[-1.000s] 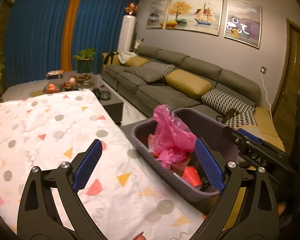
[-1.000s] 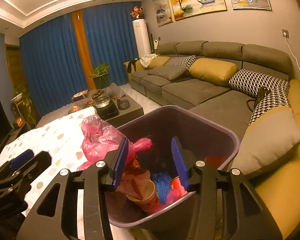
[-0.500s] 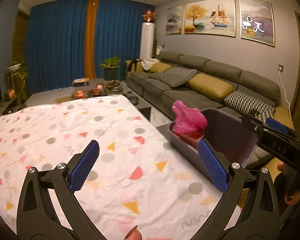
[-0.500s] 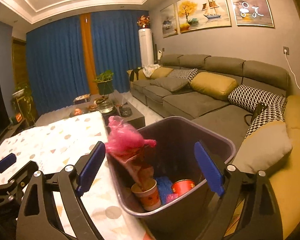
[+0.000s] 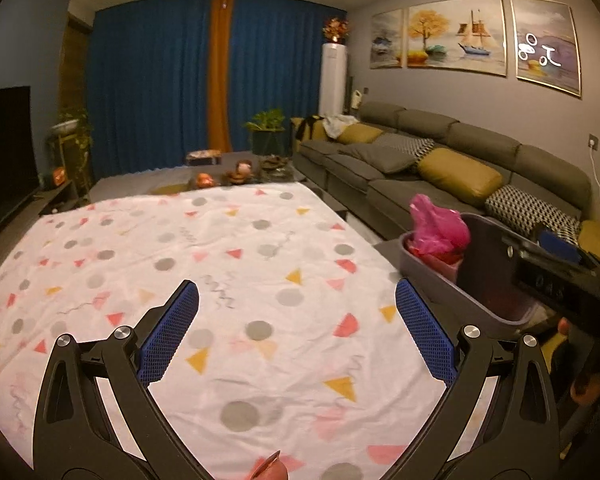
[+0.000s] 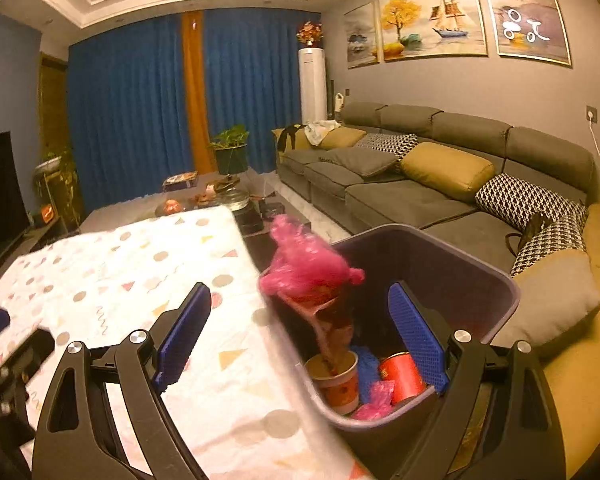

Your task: Collect trash

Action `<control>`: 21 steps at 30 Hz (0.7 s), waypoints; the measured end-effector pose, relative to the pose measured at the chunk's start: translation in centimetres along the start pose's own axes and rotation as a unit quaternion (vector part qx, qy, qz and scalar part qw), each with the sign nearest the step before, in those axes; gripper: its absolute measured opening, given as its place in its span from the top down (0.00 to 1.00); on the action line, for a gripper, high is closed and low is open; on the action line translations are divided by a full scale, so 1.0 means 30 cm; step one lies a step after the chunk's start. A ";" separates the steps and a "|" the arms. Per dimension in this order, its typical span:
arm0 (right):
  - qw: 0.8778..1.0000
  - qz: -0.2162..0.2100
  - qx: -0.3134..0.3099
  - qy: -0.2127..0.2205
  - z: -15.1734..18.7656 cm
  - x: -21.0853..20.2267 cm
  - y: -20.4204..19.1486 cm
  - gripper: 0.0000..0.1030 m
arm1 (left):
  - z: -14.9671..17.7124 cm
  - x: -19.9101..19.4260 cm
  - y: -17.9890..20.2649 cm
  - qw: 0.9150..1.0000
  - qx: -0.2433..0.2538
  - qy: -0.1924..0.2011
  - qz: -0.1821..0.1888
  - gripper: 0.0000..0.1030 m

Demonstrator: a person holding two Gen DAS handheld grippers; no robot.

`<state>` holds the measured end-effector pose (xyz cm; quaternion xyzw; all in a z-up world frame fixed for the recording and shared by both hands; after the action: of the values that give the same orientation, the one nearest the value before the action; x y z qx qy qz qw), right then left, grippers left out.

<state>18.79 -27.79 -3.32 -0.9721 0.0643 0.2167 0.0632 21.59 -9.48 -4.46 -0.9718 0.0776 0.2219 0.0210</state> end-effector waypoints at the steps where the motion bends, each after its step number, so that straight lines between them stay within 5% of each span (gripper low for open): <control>1: 1.000 0.001 -0.004 0.002 0.004 -0.016 -0.013 0.15 | -0.003 -0.014 -0.009 1.000 0.001 0.005 -0.003 0.06; 6: 1.000 0.005 -0.016 0.019 0.023 -0.128 -0.069 0.05 | -0.004 -0.111 -0.041 1.000 0.003 0.019 -0.008 0.06; 21: 0.998 0.040 -0.004 0.041 0.146 -0.440 -0.089 0.05 | 0.080 -0.329 -0.073 1.000 -0.008 0.008 0.005 0.06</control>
<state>5.53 -23.21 -1.32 -0.9771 0.1050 0.1789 0.0480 12.14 -5.73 -2.34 -0.9733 0.0810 0.2145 0.0119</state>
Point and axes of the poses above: each gripper's, at about its wrist camera, not at the fingertips, and x roughly the way its jaws point, y to its right, z to its underside, the point moved 6 cm from there along x, roughly the way its jaws point, and after that the axes turned 3 degrees about x, right-handed, at the moved point
